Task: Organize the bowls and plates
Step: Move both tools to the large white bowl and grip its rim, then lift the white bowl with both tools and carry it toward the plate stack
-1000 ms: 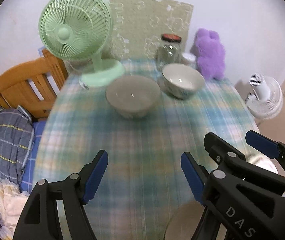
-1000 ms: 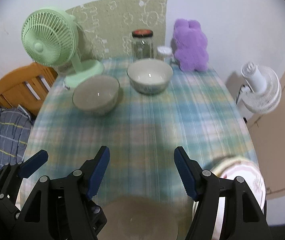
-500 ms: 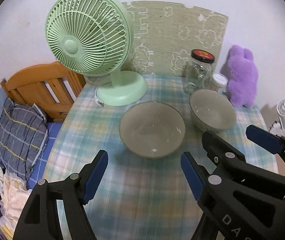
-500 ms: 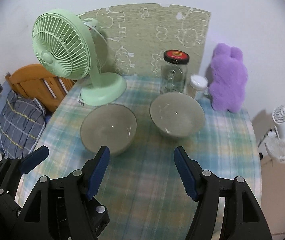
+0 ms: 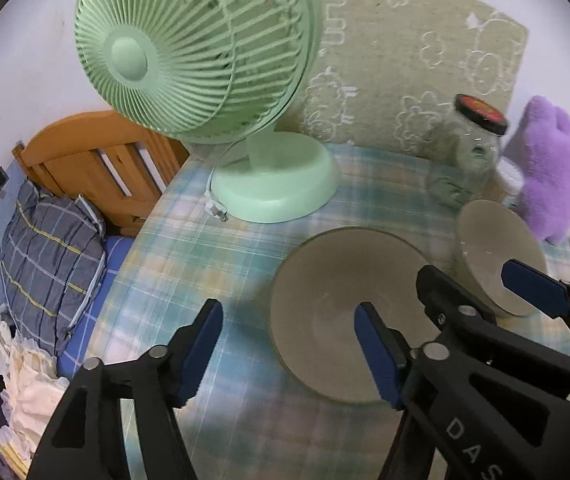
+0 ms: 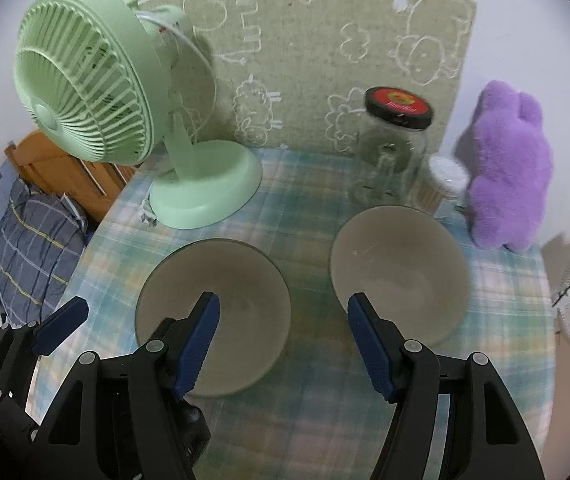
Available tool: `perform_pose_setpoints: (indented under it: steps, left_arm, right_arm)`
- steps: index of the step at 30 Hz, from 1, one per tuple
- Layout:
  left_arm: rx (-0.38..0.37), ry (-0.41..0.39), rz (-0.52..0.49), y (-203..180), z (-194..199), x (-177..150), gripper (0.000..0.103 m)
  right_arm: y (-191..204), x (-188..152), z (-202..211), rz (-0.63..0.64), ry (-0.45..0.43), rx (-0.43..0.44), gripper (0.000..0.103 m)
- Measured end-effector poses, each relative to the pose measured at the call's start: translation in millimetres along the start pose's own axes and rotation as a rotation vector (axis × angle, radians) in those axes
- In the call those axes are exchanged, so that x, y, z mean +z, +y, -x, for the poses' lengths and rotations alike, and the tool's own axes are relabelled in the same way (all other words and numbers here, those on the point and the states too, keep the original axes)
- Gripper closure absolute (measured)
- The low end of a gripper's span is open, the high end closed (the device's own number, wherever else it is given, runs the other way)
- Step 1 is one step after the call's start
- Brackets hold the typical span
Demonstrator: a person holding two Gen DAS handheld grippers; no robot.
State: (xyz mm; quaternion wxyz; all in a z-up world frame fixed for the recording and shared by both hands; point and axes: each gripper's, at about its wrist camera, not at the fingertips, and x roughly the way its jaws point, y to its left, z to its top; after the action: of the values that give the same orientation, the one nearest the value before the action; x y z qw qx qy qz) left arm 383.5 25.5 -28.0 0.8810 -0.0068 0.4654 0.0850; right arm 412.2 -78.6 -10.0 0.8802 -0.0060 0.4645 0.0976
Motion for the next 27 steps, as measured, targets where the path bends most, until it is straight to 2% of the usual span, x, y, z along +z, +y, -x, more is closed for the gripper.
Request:
perform_pose_setpoints:
  steps: [6,13,16,23,27]
  left_arm:
    - [-0.027,0.056,0.045,4,-34,2,0.055]
    - [-0.015,0.102,0.046,2,-53,0,0.074]
    - [-0.023,0.110,0.051,3,-58,-2,0.078]
    - [-0.006,0.076,0.045,4,-60,0,0.082]
    - [-0.009,0.087,0.045,5,-60,-1,0.082]
  right_arm:
    - [2,7,-30,0.002,0.026,0.002,0.050]
    - [-3,8,-56,-0.002,0.064,0.005,0.064]
    - [-4,7,-64,0.000,0.078,0.008,0.076]
    - [-4,8,-76,-0.005,0.085,0.005,0.077]
    - [-3,8,-77,-0.003,0.086,-0.001,0.078]
